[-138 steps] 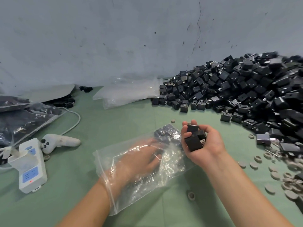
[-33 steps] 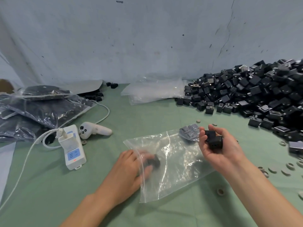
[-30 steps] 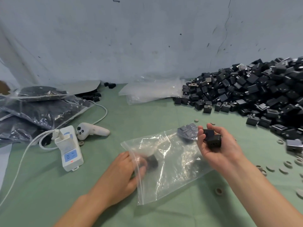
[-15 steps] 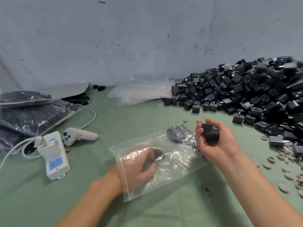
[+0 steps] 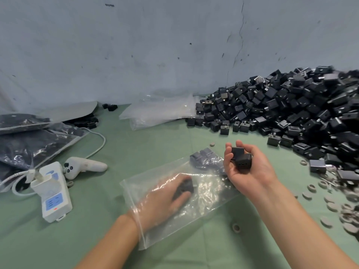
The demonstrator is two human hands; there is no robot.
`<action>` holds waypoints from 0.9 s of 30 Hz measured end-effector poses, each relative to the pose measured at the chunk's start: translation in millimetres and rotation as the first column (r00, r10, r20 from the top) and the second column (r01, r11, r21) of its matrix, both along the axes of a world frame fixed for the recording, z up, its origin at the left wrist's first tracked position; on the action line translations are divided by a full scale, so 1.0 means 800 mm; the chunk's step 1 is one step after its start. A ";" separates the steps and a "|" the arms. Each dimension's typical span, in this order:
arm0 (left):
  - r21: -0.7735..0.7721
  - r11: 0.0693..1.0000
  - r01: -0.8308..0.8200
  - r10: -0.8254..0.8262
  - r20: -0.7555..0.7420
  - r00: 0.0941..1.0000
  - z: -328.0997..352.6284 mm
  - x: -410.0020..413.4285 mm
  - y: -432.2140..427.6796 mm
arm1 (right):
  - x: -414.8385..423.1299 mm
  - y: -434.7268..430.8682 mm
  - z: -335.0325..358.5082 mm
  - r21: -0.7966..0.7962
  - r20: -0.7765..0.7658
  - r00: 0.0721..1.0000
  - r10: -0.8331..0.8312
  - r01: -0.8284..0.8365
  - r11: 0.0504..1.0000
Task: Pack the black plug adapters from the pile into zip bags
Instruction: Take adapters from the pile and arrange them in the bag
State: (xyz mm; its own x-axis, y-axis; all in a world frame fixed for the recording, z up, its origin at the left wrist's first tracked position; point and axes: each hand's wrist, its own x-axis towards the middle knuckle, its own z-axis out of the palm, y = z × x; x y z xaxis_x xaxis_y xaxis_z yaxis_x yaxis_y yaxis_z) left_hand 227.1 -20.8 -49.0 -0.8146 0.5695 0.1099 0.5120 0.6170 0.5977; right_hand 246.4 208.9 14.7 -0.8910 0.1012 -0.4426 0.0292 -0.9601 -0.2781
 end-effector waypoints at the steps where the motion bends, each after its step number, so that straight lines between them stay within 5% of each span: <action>1: -0.069 0.998 -0.009 0.008 -0.023 1.000 -0.002 0.002 -0.002 | 0.000 0.001 0.000 -0.001 0.003 1.000 -0.002 0.002 1.000; 9: -0.099 0.993 -0.067 0.027 -0.357 0.934 -0.002 0.004 -0.024 | -0.005 0.000 -0.003 0.029 0.017 1.000 0.022 -0.022 0.999; 27: -0.232 0.972 -0.030 -0.089 -0.485 0.870 0.009 0.031 -0.027 | -0.003 -0.002 -0.011 0.062 0.045 0.998 0.039 -0.042 0.997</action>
State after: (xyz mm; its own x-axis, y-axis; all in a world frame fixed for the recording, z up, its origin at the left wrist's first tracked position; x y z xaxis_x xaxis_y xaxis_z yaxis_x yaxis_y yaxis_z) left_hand 251.6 -42.5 -41.7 -0.6716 0.6500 0.3556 0.7211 0.6838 0.1121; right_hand 243.8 207.0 6.2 -0.8750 0.0943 -0.4748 0.0812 -0.9384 -0.3360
